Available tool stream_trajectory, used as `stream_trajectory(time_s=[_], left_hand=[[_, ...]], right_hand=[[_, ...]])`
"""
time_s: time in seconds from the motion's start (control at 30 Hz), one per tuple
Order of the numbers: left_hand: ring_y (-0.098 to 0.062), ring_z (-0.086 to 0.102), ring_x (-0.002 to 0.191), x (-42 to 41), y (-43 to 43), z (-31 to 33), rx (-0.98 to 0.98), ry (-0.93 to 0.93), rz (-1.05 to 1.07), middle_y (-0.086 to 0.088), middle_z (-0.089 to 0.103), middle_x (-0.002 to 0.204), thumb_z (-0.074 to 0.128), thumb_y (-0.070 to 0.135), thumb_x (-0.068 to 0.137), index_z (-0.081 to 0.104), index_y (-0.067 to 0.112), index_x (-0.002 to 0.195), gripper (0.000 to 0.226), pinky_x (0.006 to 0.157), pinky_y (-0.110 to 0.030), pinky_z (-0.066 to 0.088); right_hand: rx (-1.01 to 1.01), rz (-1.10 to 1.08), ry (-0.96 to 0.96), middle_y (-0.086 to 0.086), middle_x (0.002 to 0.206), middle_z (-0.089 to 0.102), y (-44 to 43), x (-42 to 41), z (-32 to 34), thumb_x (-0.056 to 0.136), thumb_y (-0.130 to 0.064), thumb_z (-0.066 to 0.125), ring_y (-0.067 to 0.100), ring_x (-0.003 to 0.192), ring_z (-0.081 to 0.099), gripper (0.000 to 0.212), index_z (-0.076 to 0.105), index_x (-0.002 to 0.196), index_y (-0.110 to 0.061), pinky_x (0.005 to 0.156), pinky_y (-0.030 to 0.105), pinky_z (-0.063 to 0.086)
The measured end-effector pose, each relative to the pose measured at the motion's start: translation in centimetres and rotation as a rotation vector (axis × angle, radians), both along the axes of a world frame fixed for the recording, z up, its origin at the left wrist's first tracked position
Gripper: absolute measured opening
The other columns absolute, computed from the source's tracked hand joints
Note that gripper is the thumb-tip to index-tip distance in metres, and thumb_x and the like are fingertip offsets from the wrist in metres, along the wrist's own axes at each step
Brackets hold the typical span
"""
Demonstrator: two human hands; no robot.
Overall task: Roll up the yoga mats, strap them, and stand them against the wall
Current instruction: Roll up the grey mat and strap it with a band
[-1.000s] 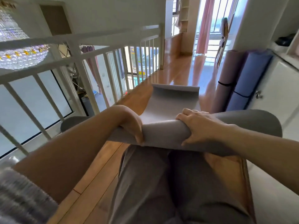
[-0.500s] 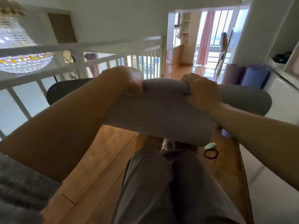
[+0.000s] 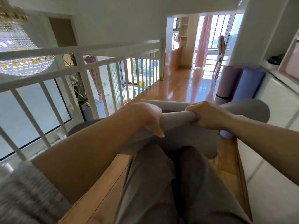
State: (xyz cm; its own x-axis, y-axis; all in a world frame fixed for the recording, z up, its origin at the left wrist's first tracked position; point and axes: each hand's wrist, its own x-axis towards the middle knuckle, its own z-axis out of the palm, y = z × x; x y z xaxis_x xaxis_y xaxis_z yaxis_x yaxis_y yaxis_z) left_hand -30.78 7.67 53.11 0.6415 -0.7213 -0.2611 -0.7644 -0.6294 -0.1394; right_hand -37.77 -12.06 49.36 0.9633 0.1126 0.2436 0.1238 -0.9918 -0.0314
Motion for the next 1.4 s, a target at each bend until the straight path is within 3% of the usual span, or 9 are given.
stream_trajectory(time_s=[0.1, 0.23, 0.33, 0.5, 0.63, 0.77, 0.93, 1.2, 1.4], left_hand=[[-0.022, 0.055, 0.108, -0.6, -0.7, -2.0, -0.240, -0.118, -0.164, -0.004, 0.051, 0.122, 0.055, 0.060, 0.086, 0.042, 0.018, 0.134, 0.065, 0.090, -0.040, 0.048], [-0.023, 0.057, 0.102, -1.1, -1.0, -4.4, -0.238, -0.121, -0.310, -0.004, 0.045, 0.116, 0.053, 0.056, 0.089, 0.046, 0.012, 0.128, 0.059, 0.076, -0.034, 0.045], [-0.021, 0.054, 0.109, -1.1, -0.8, -5.7, -0.291, -0.188, -0.382, -0.004, 0.048, 0.119, 0.051, 0.055, 0.091, 0.046, 0.013, 0.128, 0.056, 0.077, -0.032, 0.044], [-0.023, 0.046, 0.116, -0.8, -0.7, -8.7, -0.331, -0.358, -0.430, -0.004, 0.051, 0.126, 0.046, 0.048, 0.095, 0.046, 0.015, 0.125, 0.044, 0.091, -0.034, 0.040], [-0.026, 0.047, 0.116, -1.4, -1.5, -12.6, -0.232, -0.311, -0.435, -0.006, 0.049, 0.127, 0.045, 0.048, 0.095, 0.044, 0.014, 0.126, 0.046, 0.090, -0.036, 0.037], [-0.030, 0.051, 0.111, -0.3, -1.6, -15.2, -0.265, -0.160, -0.435, -0.010, 0.052, 0.123, 0.047, 0.053, 0.092, 0.051, 0.013, 0.122, 0.051, 0.088, -0.038, 0.042], [-0.026, 0.063, 0.085, 1.4, -1.4, -17.0, -0.469, -0.078, -0.517, -0.006, 0.064, 0.099, 0.037, 0.051, 0.091, 0.067, 0.014, 0.108, 0.050, 0.076, -0.033, 0.052], [-0.025, 0.061, 0.082, 3.1, 0.2, -18.7, -0.518, -0.248, -0.415, -0.001, 0.063, 0.089, 0.041, 0.053, 0.087, 0.074, 0.019, 0.099, 0.048, 0.077, -0.037, 0.043], [-0.021, 0.062, 0.074, 3.8, -1.0, -16.8, -0.567, -0.194, -0.447, -0.001, 0.065, 0.083, 0.039, 0.050, 0.089, 0.074, 0.019, 0.089, 0.047, 0.065, -0.031, 0.053]], right_hand=[[0.000, 0.001, 0.157, -0.013, 0.078, 0.057, 1.4, 0.0, 0.2, 0.073, -0.041, 0.077, 0.010, 0.075, 0.056, 0.025, 0.058, 0.084, -0.030, 0.070, 0.028, 0.041], [-0.017, -0.060, 0.466, -0.005, 0.102, 0.063, 2.6, -0.5, -0.8, 0.062, -0.059, 0.079, 0.015, 0.093, 0.058, 0.063, 0.060, 0.111, -0.024, 0.088, 0.036, 0.048], [-0.079, -0.109, 0.428, -0.003, 0.113, 0.052, 3.2, -1.4, -1.5, 0.061, -0.070, 0.073, 0.015, 0.099, 0.054, 0.082, 0.046, 0.120, -0.019, 0.085, 0.030, 0.046], [-0.208, -0.149, 0.149, -0.005, 0.096, 0.041, 3.3, -3.0, -3.7, 0.065, -0.085, 0.047, 0.012, 0.091, 0.037, 0.078, 0.044, 0.102, -0.017, 0.082, 0.030, 0.038], [-0.263, -0.086, 0.127, 0.001, 0.101, 0.061, 2.7, -3.2, -8.5, 0.060, -0.093, 0.020, 0.020, 0.093, 0.055, 0.088, 0.049, 0.097, -0.018, 0.083, 0.035, 0.041], [-0.055, -0.110, 0.150, -0.002, 0.099, 0.061, 1.2, -3.0, -11.5, 0.062, -0.088, 0.032, 0.016, 0.082, 0.053, 0.070, 0.037, 0.087, -0.023, 0.069, 0.031, 0.038], [0.027, 0.016, -0.121, -0.003, 0.074, 0.057, -1.2, -2.5, -13.9, 0.077, -0.077, 0.041, 0.013, 0.066, 0.044, 0.055, 0.044, 0.073, -0.022, 0.063, 0.024, 0.029], [0.005, 0.061, -0.152, -0.002, 0.070, 0.058, -1.7, -1.5, -15.1, 0.072, -0.078, 0.045, 0.011, 0.062, 0.044, 0.059, 0.051, 0.071, -0.019, 0.058, 0.022, 0.033], [0.023, 0.049, -0.111, -0.003, 0.073, 0.058, -2.2, 0.4, -14.0, 0.067, -0.082, 0.046, 0.008, 0.064, 0.039, 0.060, 0.046, 0.075, -0.022, 0.059, 0.023, 0.032]])
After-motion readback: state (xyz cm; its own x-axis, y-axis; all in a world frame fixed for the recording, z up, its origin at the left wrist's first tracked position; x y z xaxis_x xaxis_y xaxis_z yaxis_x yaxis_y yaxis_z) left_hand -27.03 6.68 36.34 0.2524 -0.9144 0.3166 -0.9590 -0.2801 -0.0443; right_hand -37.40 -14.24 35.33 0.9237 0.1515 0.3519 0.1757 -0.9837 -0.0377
